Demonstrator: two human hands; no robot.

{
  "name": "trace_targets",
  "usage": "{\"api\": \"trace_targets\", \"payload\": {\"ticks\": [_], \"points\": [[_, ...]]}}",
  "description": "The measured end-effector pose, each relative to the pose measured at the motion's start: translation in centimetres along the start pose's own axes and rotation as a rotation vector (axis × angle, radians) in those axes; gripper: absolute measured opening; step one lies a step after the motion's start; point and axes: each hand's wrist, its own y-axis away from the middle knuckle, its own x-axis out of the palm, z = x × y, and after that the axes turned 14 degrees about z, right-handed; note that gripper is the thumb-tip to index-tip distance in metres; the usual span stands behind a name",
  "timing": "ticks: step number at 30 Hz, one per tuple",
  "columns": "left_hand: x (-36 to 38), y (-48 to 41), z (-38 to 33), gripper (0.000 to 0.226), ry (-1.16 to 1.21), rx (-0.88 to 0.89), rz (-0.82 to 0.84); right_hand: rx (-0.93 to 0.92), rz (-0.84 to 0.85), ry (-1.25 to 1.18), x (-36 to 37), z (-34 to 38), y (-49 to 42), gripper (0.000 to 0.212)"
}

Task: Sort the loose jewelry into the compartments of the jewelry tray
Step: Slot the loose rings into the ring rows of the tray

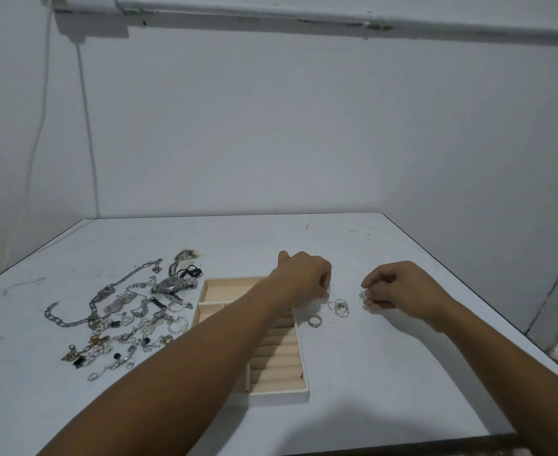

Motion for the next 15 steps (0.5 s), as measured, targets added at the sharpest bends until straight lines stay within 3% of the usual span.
{"api": "trace_targets", "payload": {"ticks": [6,15], "points": [[-1.7,4.3,1.1,0.003,0.033,-0.014,0.011,-0.071,0.033,0.033,1.8,1.8,1.7,0.007],[-3.0,11.2,2.9,0.011,0.054,-0.095,-0.067,-0.148,0.128,0.176,6.8,5.3,4.4,0.011]]}}
